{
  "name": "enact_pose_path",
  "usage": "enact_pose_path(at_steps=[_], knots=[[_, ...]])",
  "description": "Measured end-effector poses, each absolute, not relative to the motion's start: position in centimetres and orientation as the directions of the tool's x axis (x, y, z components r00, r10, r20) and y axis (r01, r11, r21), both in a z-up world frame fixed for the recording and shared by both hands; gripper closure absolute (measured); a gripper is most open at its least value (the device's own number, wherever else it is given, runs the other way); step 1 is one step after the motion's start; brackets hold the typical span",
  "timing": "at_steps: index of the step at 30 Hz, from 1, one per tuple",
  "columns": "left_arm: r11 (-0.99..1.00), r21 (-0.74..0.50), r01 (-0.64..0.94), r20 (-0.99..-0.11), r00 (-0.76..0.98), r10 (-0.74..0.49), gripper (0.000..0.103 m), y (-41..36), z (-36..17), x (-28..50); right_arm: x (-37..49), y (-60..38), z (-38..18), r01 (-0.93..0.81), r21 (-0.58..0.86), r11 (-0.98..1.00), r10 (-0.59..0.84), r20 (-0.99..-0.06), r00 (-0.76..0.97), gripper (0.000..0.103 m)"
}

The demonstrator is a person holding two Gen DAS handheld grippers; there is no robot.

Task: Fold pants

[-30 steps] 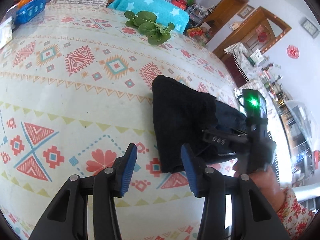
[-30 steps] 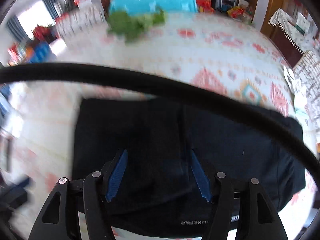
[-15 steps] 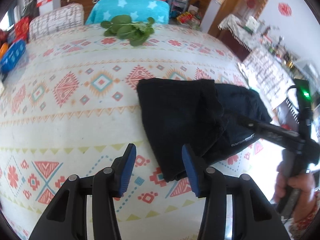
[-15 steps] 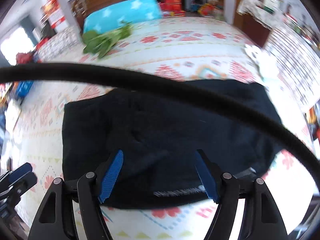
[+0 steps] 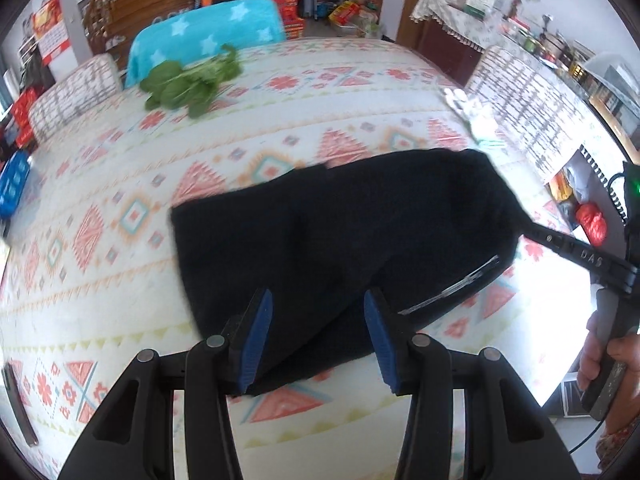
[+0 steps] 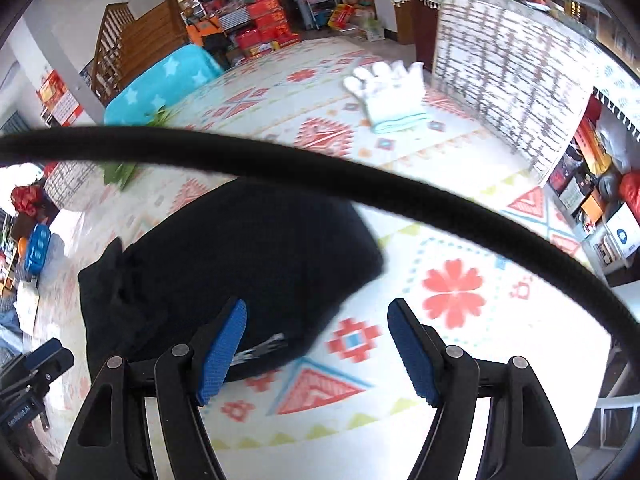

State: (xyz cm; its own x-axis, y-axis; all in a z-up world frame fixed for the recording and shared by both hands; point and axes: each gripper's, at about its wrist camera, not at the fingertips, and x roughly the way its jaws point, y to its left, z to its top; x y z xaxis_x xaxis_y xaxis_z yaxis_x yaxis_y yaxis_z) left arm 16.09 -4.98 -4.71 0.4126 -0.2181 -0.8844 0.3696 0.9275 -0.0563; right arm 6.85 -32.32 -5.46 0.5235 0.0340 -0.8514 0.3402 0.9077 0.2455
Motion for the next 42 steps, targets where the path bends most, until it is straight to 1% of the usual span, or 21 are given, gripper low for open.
enact_pose_path(at_steps=[3,7,11,15,21,29,36,42], knots=[[0.918,-0.047,0.394,-0.883,0.414,-0.223,0.055,-7.9,-4.1,16.8,6.3,-34.6,-6.0,0.358,0.261,0.896,0.041,-0.854,0.519,0.025],[0.898,-0.069,0.434,-0.881,0.395,-0.259,0.055,-11.7,-3.6,18.4,6.2,-36.7,-6.6,0.367,0.296,0.882,0.072,-0.854,0.515,0.025],[0.868,-0.097,0.486,-0.878,0.369,-0.305,0.054,-15.8,-3.7,20.9,7.1,-38.0,-7.8,0.334,0.357,0.872,0.149,-0.845,0.514,0.025],[0.835,-0.153,0.529,-0.875,0.320,-0.363,0.054,-20.0,-4.3,24.2,7.7,-38.0,-8.7,0.283,0.419,0.863,0.232,-0.825,0.515,0.025],[0.800,-0.197,0.566,-0.885,0.249,-0.394,0.054,-24.9,-5.8,27.4,8.7,-38.2,-9.7,0.250,0.490,0.835,0.312,-0.796,0.519,0.025],[0.769,-0.154,0.621,-0.912,0.209,-0.352,0.054,-29.1,-8.2,28.8,10.3,-38.9,-10.4,0.232,0.543,0.807,0.361,-0.764,0.535,0.025],[0.782,-0.174,0.598,-0.924,0.174,-0.339,0.054,-29.7,-10.0,30.1,11.5,-38.4,-10.8,0.207,0.556,0.805,0.382,-0.752,0.538,0.025],[0.778,-0.148,0.611,-0.935,0.170,-0.311,0.054,-30.7,-10.9,29.7,12.7,-37.0,-10.8,0.171,0.557,0.812,0.389,-0.737,0.552,0.025]])
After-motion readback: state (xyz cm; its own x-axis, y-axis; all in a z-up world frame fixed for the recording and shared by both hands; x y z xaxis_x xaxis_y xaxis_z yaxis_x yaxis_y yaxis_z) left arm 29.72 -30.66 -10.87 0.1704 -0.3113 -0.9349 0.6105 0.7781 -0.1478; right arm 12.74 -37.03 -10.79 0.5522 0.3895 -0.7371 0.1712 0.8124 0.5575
